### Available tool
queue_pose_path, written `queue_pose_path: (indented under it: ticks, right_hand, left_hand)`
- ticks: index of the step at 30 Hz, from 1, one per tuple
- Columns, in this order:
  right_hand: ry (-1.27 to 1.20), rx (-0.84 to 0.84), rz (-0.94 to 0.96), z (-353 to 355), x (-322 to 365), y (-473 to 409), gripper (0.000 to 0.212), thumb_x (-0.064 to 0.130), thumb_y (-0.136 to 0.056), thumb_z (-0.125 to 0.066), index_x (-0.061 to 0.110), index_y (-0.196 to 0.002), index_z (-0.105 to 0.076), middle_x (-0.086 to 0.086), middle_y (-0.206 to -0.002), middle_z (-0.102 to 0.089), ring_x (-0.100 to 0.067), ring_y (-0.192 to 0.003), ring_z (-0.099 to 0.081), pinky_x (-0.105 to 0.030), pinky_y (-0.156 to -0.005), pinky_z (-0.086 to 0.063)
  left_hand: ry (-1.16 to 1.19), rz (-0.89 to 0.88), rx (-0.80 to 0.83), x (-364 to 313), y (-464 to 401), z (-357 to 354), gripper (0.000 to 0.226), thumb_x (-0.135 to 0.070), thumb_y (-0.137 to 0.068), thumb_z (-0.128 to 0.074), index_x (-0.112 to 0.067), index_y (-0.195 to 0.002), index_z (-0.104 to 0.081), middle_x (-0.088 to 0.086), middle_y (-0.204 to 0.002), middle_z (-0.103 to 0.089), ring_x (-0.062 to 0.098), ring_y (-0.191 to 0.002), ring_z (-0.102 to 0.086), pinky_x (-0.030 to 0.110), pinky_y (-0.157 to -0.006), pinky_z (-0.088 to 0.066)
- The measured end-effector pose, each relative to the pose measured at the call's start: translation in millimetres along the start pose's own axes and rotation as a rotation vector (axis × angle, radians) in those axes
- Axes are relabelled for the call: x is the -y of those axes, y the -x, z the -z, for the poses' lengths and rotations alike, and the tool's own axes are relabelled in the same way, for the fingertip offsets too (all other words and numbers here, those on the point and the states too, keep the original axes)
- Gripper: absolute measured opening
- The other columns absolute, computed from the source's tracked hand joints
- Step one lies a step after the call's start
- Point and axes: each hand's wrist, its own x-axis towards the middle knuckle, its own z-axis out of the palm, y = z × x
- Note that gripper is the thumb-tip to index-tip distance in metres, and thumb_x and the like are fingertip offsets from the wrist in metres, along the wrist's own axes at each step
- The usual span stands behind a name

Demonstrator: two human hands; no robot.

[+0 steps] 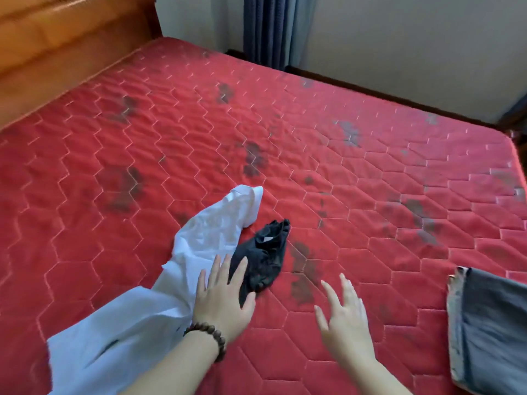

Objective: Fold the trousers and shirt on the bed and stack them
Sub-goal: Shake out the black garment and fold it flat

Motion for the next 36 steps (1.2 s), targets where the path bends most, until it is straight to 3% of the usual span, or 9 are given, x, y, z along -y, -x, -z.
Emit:
queue_pose_path:
  ticks: [4,8,17,20,23,27,29,33,36]
  right_hand:
    - [-0.043,0.038,-0.047,-53.9,72.1,-10.5,0.054,0.043,-0.098,-0.041,0.032,-0.148,-0.026,-0.003,-0.161,0.004,-0.019,-0.148,0.003,-0.038,-0.12,-0.006]
    - [-0.061,0.08,-0.052,-83.2,114.9,-17.5,0.052,0.042,-0.098,-0.041,0.035,-0.147,-0.026,-0.002,-0.161,0.004,-0.02,-0.148,0.002,-0.039,-0.12,-0.004]
    - [-0.125,0.029,-0.123,-94.4,136.3,-98.5,0.057,0.036,-0.097,-0.048,0.033,-0.149,-0.026,-0.012,-0.159,-0.011,-0.026,-0.146,-0.013,-0.04,-0.117,-0.018]
    - [-0.158,0.02,-0.128,-104.7,137.2,-132.6,0.06,0.033,-0.096,-0.048,0.035,-0.15,-0.021,-0.013,-0.158,-0.015,-0.027,-0.145,-0.015,-0.041,-0.116,-0.021]
    - [-0.151,0.019,-0.152,-119.4,136.8,-151.4,0.058,0.03,-0.097,-0.047,0.024,-0.15,-0.025,-0.005,-0.157,-0.023,-0.021,-0.144,-0.022,-0.038,-0.113,-0.026]
    - [-0.218,-0.144,-0.205,-126.7,134.4,-149.9,0.031,0.024,-0.094,-0.053,0.015,-0.124,-0.057,-0.001,-0.127,-0.059,-0.023,-0.119,-0.051,-0.034,-0.094,-0.04]
    - [-0.264,-0.176,-0.204,-122.6,131.1,-141.7,0.02,0.019,-0.092,-0.057,0.012,-0.109,-0.065,-0.004,-0.109,-0.066,-0.025,-0.103,-0.057,-0.035,-0.085,-0.044]
    - [-0.391,-0.19,-0.12,-109.4,122.8,-109.4,0.005,0.009,-0.085,-0.061,0.012,-0.09,-0.061,0.004,-0.083,-0.057,-0.016,-0.073,-0.051,-0.026,-0.067,-0.035]
    - [-0.436,-0.201,-0.054,-99.2,117.2,-79.3,0.016,0.003,-0.08,-0.062,0.016,-0.079,-0.052,0.007,-0.075,-0.051,-0.008,-0.066,-0.045,-0.023,-0.061,-0.033]
  left_hand:
    - [-0.046,-0.025,0.043,84.0,-21.6,-3.9,0.07,-0.057,-0.089,-0.03,-0.036,-0.151,-0.004,-0.001,-0.161,0.002,0.017,-0.146,0.014,0.042,-0.117,0.007]
    - [-0.07,-0.051,0.093,125.9,-41.9,-13.2,0.073,-0.061,-0.087,-0.027,-0.033,-0.151,-0.004,0.001,-0.161,0.003,0.019,-0.146,0.014,0.045,-0.119,0.005]
    - [0.033,-0.255,0.083,91.8,-113.1,-37.3,0.081,-0.065,-0.088,-0.033,-0.032,-0.151,0.005,0.001,-0.161,0.007,0.016,-0.146,0.017,0.042,-0.116,0.012]
    - [0.031,-0.361,0.157,81.9,-131.7,-56.8,0.082,-0.061,-0.089,-0.038,-0.032,-0.151,0.007,0.0,-0.16,0.013,0.016,-0.146,0.017,0.04,-0.118,0.009]
    - [-0.028,-0.419,0.25,86.6,-135.6,-78.9,0.081,-0.056,-0.092,-0.04,-0.03,-0.151,0.008,-0.001,-0.16,0.012,0.017,-0.147,0.012,0.04,-0.119,0.005]
    - [-0.071,-0.447,0.218,94.1,-132.1,-91.7,0.076,-0.052,-0.095,-0.037,-0.024,-0.152,0.003,0.002,-0.161,0.003,0.017,-0.147,0.007,0.041,-0.12,0.002]
    - [-0.017,-0.445,0.205,91.6,-130.4,-90.8,0.074,-0.051,-0.095,-0.038,-0.023,-0.152,-0.001,0.002,-0.161,-0.001,0.016,-0.147,0.005,0.039,-0.12,0.001]
    - [0.211,-0.459,0.227,77.1,-131.0,-80.4,0.086,-0.047,-0.09,-0.054,-0.023,-0.152,0.0,0.003,-0.16,-0.004,0.016,-0.147,-0.004,0.033,-0.12,-0.006]
    - [0.359,-0.445,0.288,60.5,-136.0,-68.5,0.104,-0.045,-0.08,-0.068,-0.026,-0.152,0.004,0.002,-0.16,-0.002,0.015,-0.147,-0.007,0.033,-0.119,-0.016]
